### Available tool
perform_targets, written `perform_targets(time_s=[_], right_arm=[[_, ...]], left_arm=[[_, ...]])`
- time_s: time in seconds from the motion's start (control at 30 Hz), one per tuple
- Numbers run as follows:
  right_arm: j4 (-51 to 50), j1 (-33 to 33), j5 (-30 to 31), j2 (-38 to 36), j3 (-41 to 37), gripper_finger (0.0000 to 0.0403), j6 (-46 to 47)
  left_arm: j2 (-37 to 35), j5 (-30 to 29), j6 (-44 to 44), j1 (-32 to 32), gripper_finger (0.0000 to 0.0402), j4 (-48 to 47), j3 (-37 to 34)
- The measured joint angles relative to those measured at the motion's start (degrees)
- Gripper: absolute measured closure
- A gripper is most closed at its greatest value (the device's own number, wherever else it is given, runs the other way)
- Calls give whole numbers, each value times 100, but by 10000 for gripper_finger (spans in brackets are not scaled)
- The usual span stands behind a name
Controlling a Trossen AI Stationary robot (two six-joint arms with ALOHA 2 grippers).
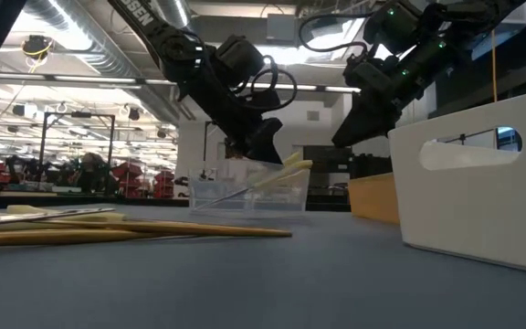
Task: Sort silverware by color (type)
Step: Put the yellow knife into the transparent bin
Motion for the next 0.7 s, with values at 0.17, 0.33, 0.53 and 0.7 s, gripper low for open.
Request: perform_targets(time_s=[0.17,0.33,0.53,0.7], right_arm=[[0,-2,0,0,0,317,0],[0,0,0,0,0,317,0],[-2,-2,0,0,0,317,0],[0,0,0,0,0,317,0]], left_arm=[[0,-340,-2,1,323,38,0],[0,-362,-2,0,323,38,0],[0,-358,-2,0,323,38,0],[0,-355,-11,0,322,38,0]])
